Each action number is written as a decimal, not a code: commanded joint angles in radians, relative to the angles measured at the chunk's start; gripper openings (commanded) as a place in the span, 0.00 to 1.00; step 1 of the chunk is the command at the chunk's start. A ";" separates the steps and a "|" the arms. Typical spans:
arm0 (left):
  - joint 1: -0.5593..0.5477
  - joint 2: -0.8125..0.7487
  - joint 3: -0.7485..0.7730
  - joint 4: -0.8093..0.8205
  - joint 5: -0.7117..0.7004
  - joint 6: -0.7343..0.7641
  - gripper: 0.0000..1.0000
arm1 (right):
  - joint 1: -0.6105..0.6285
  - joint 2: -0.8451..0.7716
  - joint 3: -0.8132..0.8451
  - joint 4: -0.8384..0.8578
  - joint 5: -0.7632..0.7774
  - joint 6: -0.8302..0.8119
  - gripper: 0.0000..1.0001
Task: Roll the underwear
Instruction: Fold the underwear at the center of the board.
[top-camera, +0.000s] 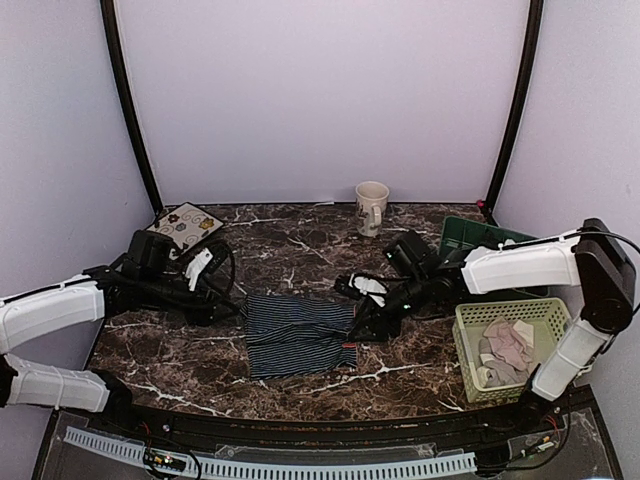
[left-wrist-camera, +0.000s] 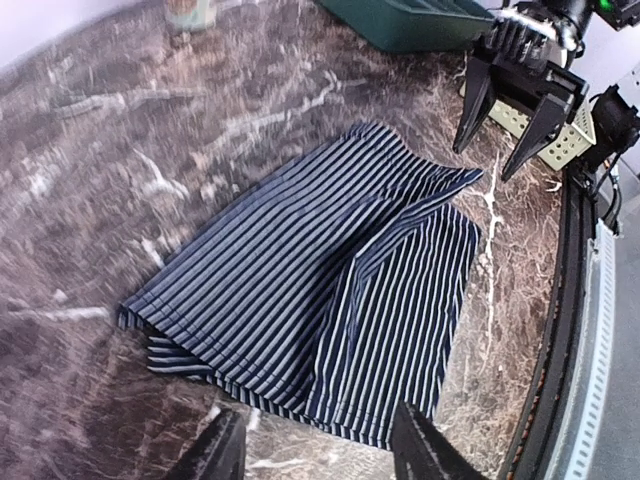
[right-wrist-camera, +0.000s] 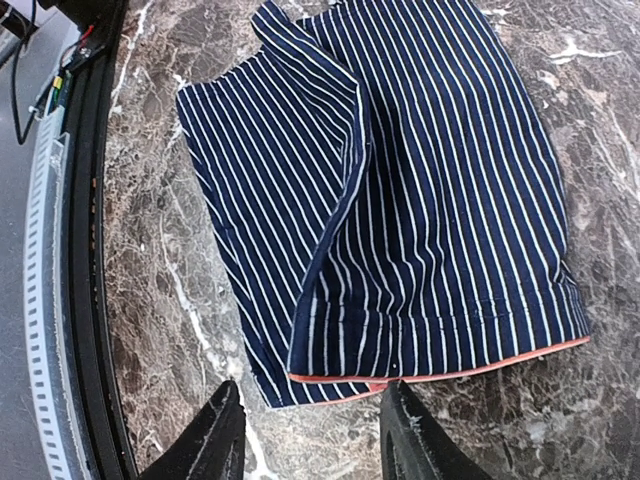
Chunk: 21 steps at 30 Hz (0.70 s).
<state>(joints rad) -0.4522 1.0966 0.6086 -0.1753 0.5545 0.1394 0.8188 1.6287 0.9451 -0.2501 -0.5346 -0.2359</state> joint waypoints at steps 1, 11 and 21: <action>-0.011 -0.077 -0.044 -0.032 -0.068 0.174 0.55 | 0.044 -0.028 0.057 -0.039 0.082 0.017 0.45; -0.129 0.040 -0.047 -0.018 -0.109 0.324 0.55 | 0.075 0.099 0.185 -0.101 0.151 0.015 0.42; -0.209 0.209 -0.014 0.056 -0.190 0.377 0.52 | 0.079 0.155 0.198 -0.139 0.143 -0.006 0.24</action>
<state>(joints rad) -0.6453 1.2690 0.5732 -0.1555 0.4034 0.4725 0.8906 1.7737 1.1217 -0.3721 -0.3992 -0.2317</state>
